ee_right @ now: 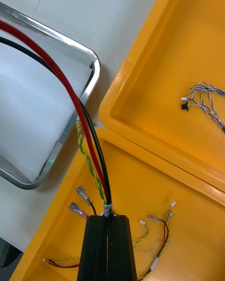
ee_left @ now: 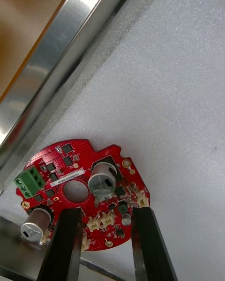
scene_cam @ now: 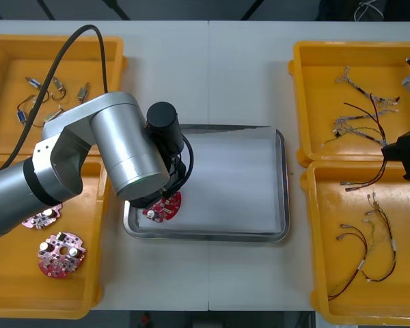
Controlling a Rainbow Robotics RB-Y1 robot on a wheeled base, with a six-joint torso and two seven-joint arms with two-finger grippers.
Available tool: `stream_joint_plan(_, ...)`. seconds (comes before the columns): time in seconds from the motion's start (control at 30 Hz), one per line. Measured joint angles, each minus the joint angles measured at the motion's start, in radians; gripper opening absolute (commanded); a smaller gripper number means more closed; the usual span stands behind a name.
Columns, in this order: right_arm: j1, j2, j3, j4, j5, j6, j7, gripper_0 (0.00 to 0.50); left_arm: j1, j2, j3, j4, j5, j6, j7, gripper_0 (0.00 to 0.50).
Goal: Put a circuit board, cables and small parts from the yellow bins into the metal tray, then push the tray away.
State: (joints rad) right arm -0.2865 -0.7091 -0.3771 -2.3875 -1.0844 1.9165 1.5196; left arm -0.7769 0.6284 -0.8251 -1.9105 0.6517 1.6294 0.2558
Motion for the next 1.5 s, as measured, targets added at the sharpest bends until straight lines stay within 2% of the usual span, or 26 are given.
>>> stream_joint_plan(0.1,0.0,0.0,0.003,0.0,0.0,0.0,0.0,0.0,-0.002,0.0,0.0,0.0,0.0,-0.004,0.0,0.366)
stream_joint_plan(0.2,0.0,0.0,0.006,0.0,0.0,0.0,0.0,0.0,-0.008,0.0,0.0,0.0,0.004,-0.004,0.0,0.437)
stream_joint_plan(0.3,0.0,0.0,0.006,0.0,0.0,0.0,0.0,0.0,-0.032,0.001,0.005,-0.005,0.048,0.011,0.0,0.459)
stream_joint_plan(0.47,0.0,0.0,0.006,0.0,0.001,0.0,0.0,0.0,-0.092,0.03,0.074,-0.044,0.212,0.097,-0.012,0.5)
stream_joint_plan(0.57,0.0,0.0,0.006,0.0,0.001,0.0,0.0,0.0,-0.131,0.067,0.152,-0.063,0.33,0.155,-0.061,0.5)
stream_joint_plan(0.87,-0.001,0.0,0.006,-0.001,0.001,0.0,0.0,0.0,-0.198,0.213,0.376,-0.051,0.575,0.239,-0.432,0.5)
stream_joint_plan(1.0,-0.001,0.001,0.007,-0.001,0.005,0.0,0.0,0.0,-0.2,0.291,0.45,-0.009,0.661,0.243,-0.525,0.5)
stream_joint_plan(1.1,-0.001,0.001,0.014,-0.012,0.017,0.0,0.0,0.0,-0.2,0.353,0.475,0.041,0.696,0.243,-0.531,0.5)
stream_joint_plan(1.27,-0.017,0.001,0.099,-0.071,0.067,0.0,0.0,0.0,-0.2,0.422,0.49,0.145,0.7,0.243,-0.596,0.5)
stream_joint_plan(1.37,-0.046,0.001,0.184,-0.094,0.08,0.0,0.0,0.0,-0.2,0.44,0.5,0.224,0.687,0.243,-0.767,0.5)
stream_joint_plan(1.5,-0.092,0.001,0.297,-0.108,0.094,0.0,0.0,0.0,-0.2,0.456,0.506,0.319,0.636,0.234,-1.049,0.5)
